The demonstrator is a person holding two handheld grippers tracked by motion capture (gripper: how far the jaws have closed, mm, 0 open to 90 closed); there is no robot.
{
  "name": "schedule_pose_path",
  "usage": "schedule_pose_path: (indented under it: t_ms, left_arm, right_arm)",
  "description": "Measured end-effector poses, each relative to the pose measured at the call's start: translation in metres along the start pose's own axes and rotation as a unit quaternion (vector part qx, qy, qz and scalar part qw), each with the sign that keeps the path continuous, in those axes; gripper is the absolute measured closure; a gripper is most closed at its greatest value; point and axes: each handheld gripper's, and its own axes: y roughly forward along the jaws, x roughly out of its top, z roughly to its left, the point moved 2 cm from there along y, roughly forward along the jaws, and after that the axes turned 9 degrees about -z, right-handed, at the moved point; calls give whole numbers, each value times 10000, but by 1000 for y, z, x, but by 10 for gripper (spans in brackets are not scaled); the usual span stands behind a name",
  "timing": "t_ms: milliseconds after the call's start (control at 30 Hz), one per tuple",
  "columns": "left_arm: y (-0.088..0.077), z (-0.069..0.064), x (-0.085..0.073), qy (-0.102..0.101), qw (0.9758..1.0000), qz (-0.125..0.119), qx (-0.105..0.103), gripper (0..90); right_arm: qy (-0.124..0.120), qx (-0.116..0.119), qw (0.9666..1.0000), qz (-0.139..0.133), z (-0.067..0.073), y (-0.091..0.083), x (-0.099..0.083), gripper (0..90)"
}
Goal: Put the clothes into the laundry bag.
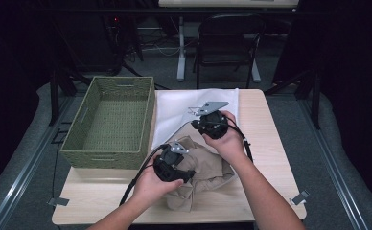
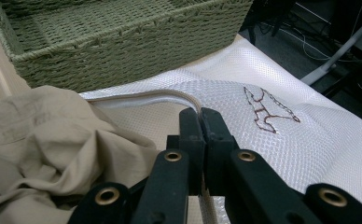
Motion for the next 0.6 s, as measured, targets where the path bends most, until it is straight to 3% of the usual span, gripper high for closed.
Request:
schedule_pose_path:
  t_ms: [433,600]
  left_arm:
    - [25,22,-13,-296,9987,44,417,482]
    - [34,24,-14,-419,9982,42,423,482]
  right_arm:
    - [-21,15,10000,-47,3,-6,-3,886]
    - [-40,34,10000,-79,4,-7,-6,886]
